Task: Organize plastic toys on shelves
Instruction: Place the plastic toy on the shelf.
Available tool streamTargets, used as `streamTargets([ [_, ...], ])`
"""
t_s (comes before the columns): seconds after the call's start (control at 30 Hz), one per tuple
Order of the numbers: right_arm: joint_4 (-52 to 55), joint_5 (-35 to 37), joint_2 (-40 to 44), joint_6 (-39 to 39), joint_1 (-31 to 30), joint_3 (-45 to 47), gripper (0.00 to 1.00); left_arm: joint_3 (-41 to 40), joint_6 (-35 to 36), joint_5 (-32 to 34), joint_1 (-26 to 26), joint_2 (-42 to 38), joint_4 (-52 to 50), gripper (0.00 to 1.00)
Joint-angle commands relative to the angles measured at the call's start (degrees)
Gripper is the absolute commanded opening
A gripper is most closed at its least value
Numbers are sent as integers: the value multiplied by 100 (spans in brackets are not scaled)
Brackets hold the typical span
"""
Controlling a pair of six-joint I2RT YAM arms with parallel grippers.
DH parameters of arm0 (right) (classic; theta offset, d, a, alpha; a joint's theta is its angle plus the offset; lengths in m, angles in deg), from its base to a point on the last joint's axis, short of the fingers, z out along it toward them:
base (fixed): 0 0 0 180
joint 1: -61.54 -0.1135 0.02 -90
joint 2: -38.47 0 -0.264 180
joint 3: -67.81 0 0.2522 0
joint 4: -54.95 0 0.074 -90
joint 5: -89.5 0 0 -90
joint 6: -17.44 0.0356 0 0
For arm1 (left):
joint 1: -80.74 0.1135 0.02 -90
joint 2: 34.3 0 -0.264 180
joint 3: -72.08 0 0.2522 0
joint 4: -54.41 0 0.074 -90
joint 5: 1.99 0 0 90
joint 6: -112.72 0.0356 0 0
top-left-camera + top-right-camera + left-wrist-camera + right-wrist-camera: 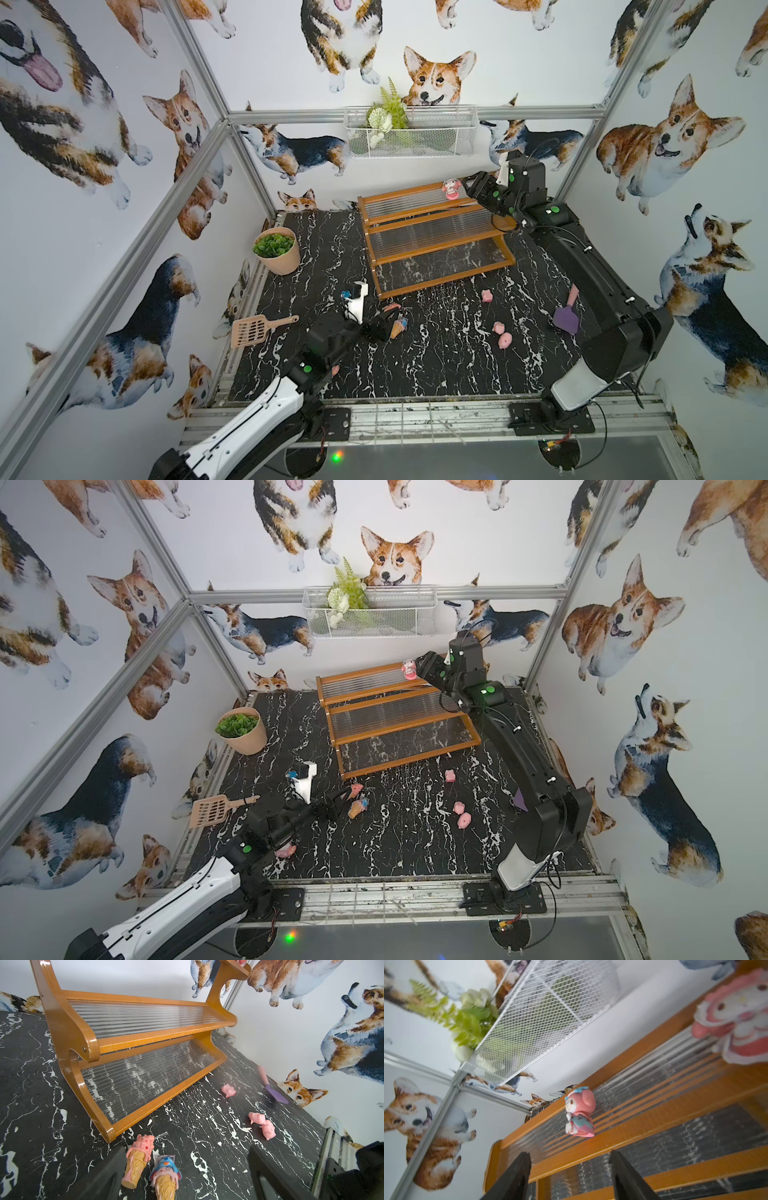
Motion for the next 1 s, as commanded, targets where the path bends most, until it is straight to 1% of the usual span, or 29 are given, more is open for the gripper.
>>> streamTargets([
  [0.0,494,-463,-136,-1948,-20,-476,69,18,36,18,12,-5,2,95],
  [0.07,875,-270,-311,-2386,-63,-803,71,16,34,22,15,-5,-3,95],
  [0.13,1192,109,-484,-2781,-168,-1074,75,27,36,38,10,19,-9,95],
  [0.23,1425,549,-696,-2982,-209,-1327,77,24,36,36,10,28,-32,95],
  [0.37,1519,855,-987,-3090,-210,-1575,76,30,27,59,11,30,-33,95],
  [0.63,2103,1121,-2002,-3206,-346,-2748,73,39,23,76,10,5,-85,95],
  [0.97,2347,1406,-2399,-3269,-400,-3167,69,42,32,76,10,22,-90,95],
])
